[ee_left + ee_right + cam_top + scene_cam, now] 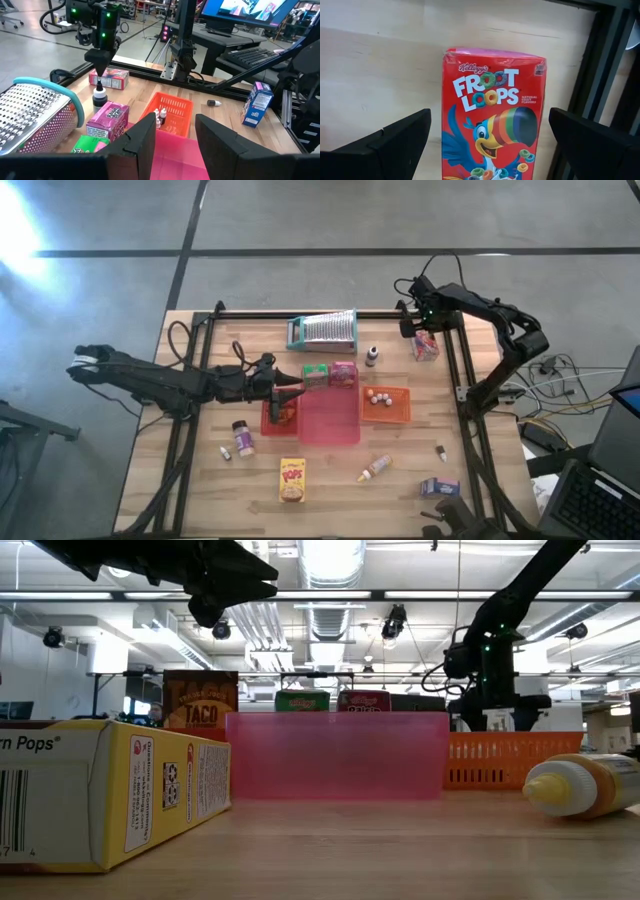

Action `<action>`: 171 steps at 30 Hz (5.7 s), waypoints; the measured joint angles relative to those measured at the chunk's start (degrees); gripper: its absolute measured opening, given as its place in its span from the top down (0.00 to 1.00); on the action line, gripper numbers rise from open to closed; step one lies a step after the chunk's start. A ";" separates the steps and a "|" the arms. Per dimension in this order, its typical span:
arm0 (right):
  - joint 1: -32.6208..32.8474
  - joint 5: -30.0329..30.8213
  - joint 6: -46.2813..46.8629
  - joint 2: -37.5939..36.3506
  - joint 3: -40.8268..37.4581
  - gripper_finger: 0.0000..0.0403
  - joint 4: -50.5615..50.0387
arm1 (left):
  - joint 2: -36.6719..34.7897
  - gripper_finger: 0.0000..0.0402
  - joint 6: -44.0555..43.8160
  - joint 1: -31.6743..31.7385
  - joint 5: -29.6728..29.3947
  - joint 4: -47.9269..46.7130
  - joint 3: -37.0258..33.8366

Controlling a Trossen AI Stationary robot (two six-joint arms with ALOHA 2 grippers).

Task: Pick & Place Kitchen Items
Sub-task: Put the red cereal box into the pink bin

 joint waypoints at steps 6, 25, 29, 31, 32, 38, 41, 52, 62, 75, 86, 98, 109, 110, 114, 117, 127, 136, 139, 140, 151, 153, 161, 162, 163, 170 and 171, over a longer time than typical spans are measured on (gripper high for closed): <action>0.02 0.66 0.27 0.14 -0.02 0.01 0.01 | 0.00 0.64 0.00 0.00 0.02 -0.02 0.01; 0.69 0.85 0.89 0.18 -1.77 0.01 0.45 | 0.00 0.64 -0.42 0.00 0.04 -0.02 0.01; 1.07 0.77 0.72 0.22 -3.16 0.01 1.47 | 0.00 0.64 -0.47 0.00 0.04 -0.04 -0.01; 1.16 0.73 0.69 0.22 -3.61 0.01 2.05 | 0.00 0.64 -0.66 0.00 0.04 -0.04 0.00; 1.18 0.73 0.69 0.23 -3.80 0.01 2.12 | 0.00 0.64 -0.86 0.00 0.07 -0.04 -0.01; 1.31 0.73 0.94 0.23 -4.00 0.01 2.74 | 0.00 0.64 -1.46 0.00 0.46 -0.04 -0.01; 1.66 0.62 1.79 0.23 -4.59 0.01 2.98 | 0.00 0.64 -1.46 0.00 0.46 -0.04 0.00; 4.55 -0.23 3.19 0.22 -7.27 0.01 3.97 | 0.00 0.64 -1.50 0.00 0.90 -0.07 -0.01; 6.57 -0.23 3.92 0.23 -8.89 0.01 4.76 | 0.00 0.64 -1.62 -0.02 1.62 -0.30 -0.01; 8.30 -0.23 3.95 0.23 -10.63 0.01 7.37 | 0.00 0.64 -1.66 -0.02 1.60 -0.52 -0.01; 8.52 -0.21 3.88 0.20 -10.86 0.02 7.71 | 0.00 0.64 -1.68 -0.02 1.60 -0.55 0.00; 8.55 -0.23 3.92 0.12 -10.86 0.19 7.82 | 0.00 0.64 -1.68 0.00 1.57 -0.68 -0.01; 8.55 -0.06 0.37 -4.18 -11.02 0.21 7.26 | 0.00 0.64 -1.66 0.00 1.56 -1.01 0.00; 8.57 -0.06 0.09 -5.12 -11.05 0.21 7.09 | 0.00 0.64 -1.66 0.00 1.56 -1.00 -0.01; 9.39 -0.08 -1.01 -10.79 -11.96 0.21 7.12 | 0.00 0.64 -1.66 0.00 1.55 -0.98 0.00; 11.05 -0.08 -1.66 -16.48 -12.68 0.24 6.21 | 0.00 0.64 -1.66 0.00 1.55 -0.96 -0.01; 23.68 -0.32 -1.29 -39.72 -13.80 0.24 6.24 | 0.22 0.64 -1.70 0.00 1.07 1.49 -0.01; 43.68 2.51 -3.40 -51.08 -14.06 0.26 13.61 | 4.59 0.64 -4.78 0.62 0.30 12.14 2.07; 51.15 7.81 -5.41 -51.26 -14.35 0.27 15.70 | 6.32 0.64 -8.51 1.65 1.51 11.05 5.22; 53.46 9.84 -6.20 -51.02 -14.47 0.27 16.08 | 6.89 0.64 -9.59 2.08 2.25 9.93 6.43; 74.60 28.46 -8.99 -40.33 -14.57 0.26 17.19 | 14.28 0.64 -18.94 5.68 8.55 -2.70 21.71; 77.15 30.77 -9.93 -37.75 -13.65 0.26 17.29 | 15.42 0.64 -19.90 6.13 11.91 -3.36 24.28; 81.88 36.07 -13.75 -27.64 -6.86 0.27 15.74 | 20.76 0.61 -23.09 7.07 15.43 -12.90 32.85; 82.11 36.32 -14.32 -26.50 -5.64 0.27 15.11 | 21.50 0.59 -23.89 7.31 15.55 -14.07 33.83; 82.18 36.76 -14.45 -25.28 -4.44 0.26 14.14 | 22.23 0.57 -24.71 7.44 16.09 -14.99 34.74; 82.16 40.50 -13.41 -18.13 3.98 0.25 4.88 | 25.05 0.41 -27.41 8.02 19.89 -19.50 39.42; 82.16 40.55 -12.94 -17.20 5.23 0.26 3.34 | 25.18 0.39 -27.47 8.05 19.91 -20.28 39.69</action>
